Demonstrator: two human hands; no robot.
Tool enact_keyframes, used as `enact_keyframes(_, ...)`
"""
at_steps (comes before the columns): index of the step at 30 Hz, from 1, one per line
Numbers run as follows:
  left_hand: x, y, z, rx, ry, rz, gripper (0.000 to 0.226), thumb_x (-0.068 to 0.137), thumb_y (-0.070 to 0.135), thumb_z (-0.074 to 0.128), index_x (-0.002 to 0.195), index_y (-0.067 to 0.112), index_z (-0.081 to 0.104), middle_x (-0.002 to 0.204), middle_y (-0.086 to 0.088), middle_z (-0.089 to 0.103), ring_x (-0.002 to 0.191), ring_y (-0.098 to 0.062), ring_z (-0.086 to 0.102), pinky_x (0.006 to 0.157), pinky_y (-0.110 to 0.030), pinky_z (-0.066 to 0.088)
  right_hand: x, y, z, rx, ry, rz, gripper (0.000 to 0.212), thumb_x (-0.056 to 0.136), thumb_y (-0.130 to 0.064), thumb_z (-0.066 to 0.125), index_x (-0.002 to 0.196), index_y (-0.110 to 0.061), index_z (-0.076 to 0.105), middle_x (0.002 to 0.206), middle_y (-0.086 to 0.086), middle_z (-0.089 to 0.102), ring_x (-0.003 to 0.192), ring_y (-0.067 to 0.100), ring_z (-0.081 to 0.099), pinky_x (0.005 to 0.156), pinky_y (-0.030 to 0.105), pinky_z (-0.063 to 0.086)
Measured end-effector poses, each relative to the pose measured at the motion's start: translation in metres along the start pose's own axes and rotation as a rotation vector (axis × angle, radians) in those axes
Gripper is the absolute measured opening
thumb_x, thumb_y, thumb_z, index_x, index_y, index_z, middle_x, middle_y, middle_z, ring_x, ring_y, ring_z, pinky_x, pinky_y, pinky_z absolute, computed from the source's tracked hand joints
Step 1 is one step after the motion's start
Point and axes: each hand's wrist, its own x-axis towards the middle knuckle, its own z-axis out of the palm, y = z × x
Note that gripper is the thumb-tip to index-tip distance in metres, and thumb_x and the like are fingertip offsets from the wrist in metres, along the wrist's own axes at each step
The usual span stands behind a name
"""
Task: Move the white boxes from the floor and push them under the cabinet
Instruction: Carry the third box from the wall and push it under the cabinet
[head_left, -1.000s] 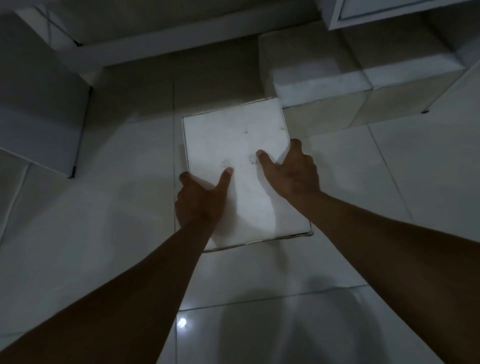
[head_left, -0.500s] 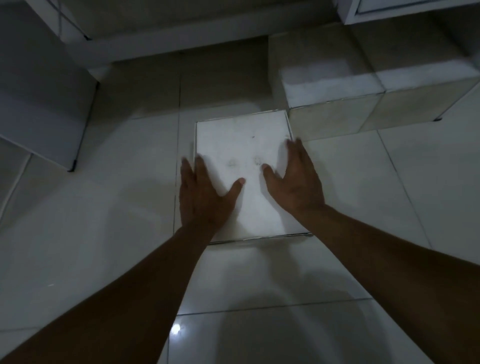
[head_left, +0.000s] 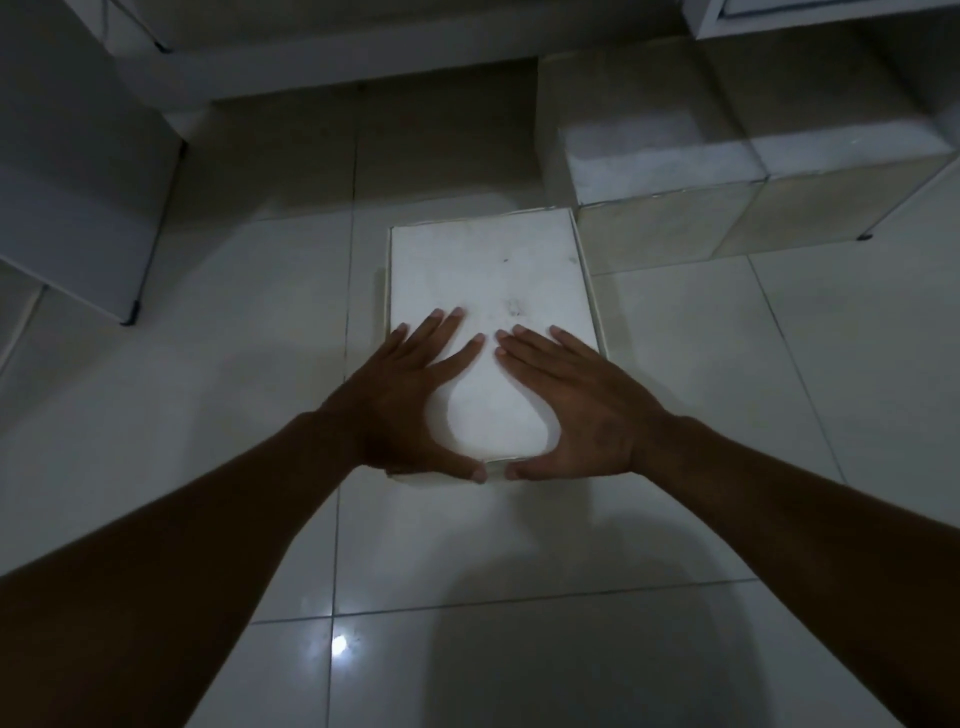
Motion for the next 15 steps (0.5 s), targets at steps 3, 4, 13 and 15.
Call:
enact_keyframes(3,0.01,-0.002,-0.005,0.005,-0.013,-0.016,0.132,0.056,0.095,0.05,0.153,0.03,-0.01,0.159,0.003,-0.027,0.145,-0.014,-0.026,0.112,-0.033,-0.018,0.006,0.003,-0.003,0.004,0.014,0.011,0.119,0.071,-0.085,0.048,0.154,-0.01,0.011,0.162,0.003,0.001,0.148,0.01,-0.007,0.12,0.032,-0.006)
enact_keyframes(4,0.014,-0.002,-0.007,0.005,-0.025,-0.024,0.13,0.057,0.092,0.052,0.154,0.029,-0.009,0.159,0.003,-0.025,0.145,-0.014,-0.024,0.111,-0.033,-0.017,0.008,0.005,-0.003,-0.001,0.027,0.013,0.116,0.073,-0.084,0.048,0.154,-0.01,0.011,0.162,0.003,0.001,0.148,0.01,-0.007,0.119,0.03,-0.008)
enact_keyframes(13,0.034,0.013,-0.013,-0.012,0.061,-0.07,0.076,0.097,0.051,0.043,0.156,0.023,0.003,0.163,0.004,-0.009,0.149,-0.017,-0.012,0.12,-0.038,0.001,0.025,0.016,-0.005,0.006,0.184,0.122,0.074,0.092,-0.04,0.06,0.149,-0.004,0.029,0.159,0.011,0.022,0.148,0.021,0.015,0.121,0.035,0.008)
enact_keyframes(15,0.039,0.028,-0.008,0.002,0.11,-0.133,0.064,0.103,0.035,0.035,0.156,0.017,0.003,0.163,-0.002,-0.007,0.149,-0.024,-0.01,0.121,-0.044,0.005,0.033,0.018,-0.005,-0.004,0.21,0.167,0.068,0.096,-0.039,0.053,0.15,-0.006,0.028,0.16,0.01,0.021,0.148,0.02,0.014,0.12,0.035,0.008)
